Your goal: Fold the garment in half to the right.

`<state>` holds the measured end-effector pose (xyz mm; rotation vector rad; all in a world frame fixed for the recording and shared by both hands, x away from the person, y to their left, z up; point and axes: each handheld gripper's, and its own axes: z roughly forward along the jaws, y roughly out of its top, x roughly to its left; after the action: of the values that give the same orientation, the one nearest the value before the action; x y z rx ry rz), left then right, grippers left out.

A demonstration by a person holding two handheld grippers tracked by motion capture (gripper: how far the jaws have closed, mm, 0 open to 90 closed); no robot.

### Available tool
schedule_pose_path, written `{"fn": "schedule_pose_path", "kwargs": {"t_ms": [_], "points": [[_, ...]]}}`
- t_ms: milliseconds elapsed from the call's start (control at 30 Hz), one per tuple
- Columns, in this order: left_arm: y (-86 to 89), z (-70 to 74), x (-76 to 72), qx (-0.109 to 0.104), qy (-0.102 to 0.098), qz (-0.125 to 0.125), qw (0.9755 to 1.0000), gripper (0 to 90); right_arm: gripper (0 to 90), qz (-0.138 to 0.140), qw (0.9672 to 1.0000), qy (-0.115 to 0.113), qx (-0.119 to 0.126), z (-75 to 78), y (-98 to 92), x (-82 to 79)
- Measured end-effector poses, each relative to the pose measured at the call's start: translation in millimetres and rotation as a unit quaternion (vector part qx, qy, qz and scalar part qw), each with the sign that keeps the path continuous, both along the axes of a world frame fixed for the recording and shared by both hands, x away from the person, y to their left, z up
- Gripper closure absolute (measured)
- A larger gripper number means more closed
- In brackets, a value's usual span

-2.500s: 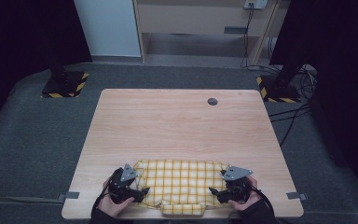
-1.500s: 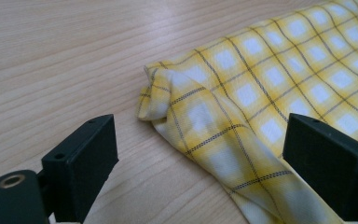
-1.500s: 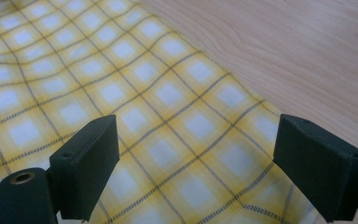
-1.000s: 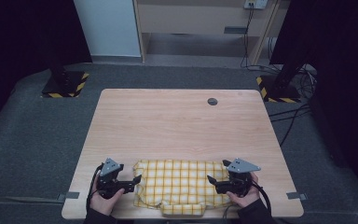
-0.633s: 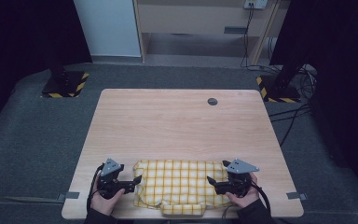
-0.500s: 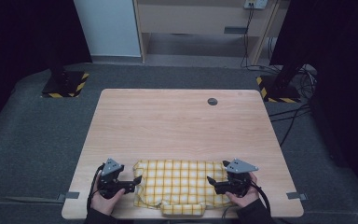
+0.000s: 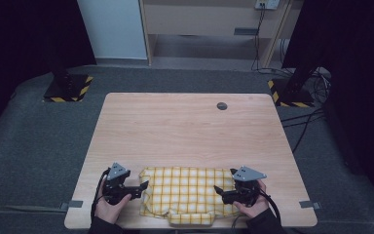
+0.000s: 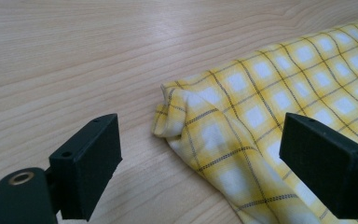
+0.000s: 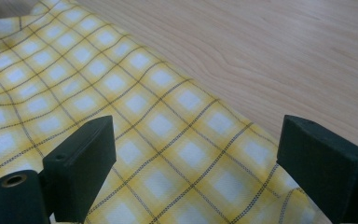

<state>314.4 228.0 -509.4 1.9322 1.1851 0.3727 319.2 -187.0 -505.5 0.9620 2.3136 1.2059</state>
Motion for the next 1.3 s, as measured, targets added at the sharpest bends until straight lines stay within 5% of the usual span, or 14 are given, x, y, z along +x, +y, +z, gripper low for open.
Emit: {"fn": "schedule_pose_path", "kwargs": {"t_ms": [267,867,1300], "points": [[-1.4,1.1,15.5,-0.001,0.026,-0.006,0.9996,11.2,13.0,0.013,0.9999,0.002,0.004,9.3,5.9,-3.8],[-6.1,2.3,28.8,-0.001,0.031,-0.024,0.9992,11.8,12.6,0.074,0.9972,0.004,-0.001,21.7,44.5,-13.0],[-8.5,4.6,39.4,0.009,0.025,-0.027,0.9993,12.1,13.2,0.143,0.9897,0.002,-0.002,29.7,94.2,-21.9]]}}
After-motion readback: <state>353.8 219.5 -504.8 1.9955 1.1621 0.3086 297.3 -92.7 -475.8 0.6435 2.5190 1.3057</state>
